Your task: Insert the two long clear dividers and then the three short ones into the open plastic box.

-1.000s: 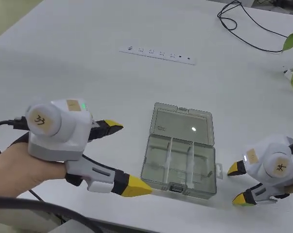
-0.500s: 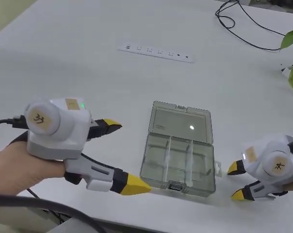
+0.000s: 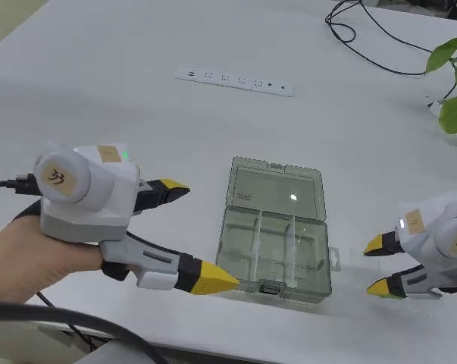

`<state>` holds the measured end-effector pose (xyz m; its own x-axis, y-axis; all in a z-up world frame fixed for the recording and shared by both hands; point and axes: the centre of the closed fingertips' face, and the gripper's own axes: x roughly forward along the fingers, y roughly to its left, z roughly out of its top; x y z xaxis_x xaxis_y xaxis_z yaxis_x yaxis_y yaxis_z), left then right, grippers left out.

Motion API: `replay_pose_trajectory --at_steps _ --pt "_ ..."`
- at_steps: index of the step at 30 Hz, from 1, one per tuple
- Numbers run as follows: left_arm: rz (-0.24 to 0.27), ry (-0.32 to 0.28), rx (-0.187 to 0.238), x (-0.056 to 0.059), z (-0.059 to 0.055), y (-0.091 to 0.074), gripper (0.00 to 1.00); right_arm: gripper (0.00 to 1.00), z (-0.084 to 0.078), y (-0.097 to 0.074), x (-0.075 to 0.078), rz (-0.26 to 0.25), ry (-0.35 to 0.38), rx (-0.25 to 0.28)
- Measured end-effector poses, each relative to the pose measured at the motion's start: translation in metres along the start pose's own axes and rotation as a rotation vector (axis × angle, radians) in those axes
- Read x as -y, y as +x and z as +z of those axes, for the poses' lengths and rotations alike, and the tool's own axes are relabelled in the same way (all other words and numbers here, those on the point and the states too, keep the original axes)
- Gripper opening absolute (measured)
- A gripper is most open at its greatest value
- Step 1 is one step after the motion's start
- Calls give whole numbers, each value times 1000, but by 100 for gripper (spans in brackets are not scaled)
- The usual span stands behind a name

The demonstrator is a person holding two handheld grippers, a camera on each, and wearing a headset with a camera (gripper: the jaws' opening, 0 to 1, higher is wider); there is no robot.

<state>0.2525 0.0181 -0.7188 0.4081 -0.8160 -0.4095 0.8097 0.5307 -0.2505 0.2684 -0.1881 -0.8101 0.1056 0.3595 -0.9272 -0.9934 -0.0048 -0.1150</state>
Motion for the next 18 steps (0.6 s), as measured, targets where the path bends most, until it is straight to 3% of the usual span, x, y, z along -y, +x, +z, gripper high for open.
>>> replay_pose_trajectory --at_steps 9,13,15,18 --pt "-25 -97 72 7 27 11 94 33 30 -35 10 -97 -24 45" --pt "-54 -191 86 14 37 17 88 33 50 -50 10 -127 -38 68" --pt "-81 -236 111 20 44 22 84 33 52 -51 17 -149 -49 72" --pt "-106 -285 124 26 50 28 78 33 70 -61 12 -156 -62 86"
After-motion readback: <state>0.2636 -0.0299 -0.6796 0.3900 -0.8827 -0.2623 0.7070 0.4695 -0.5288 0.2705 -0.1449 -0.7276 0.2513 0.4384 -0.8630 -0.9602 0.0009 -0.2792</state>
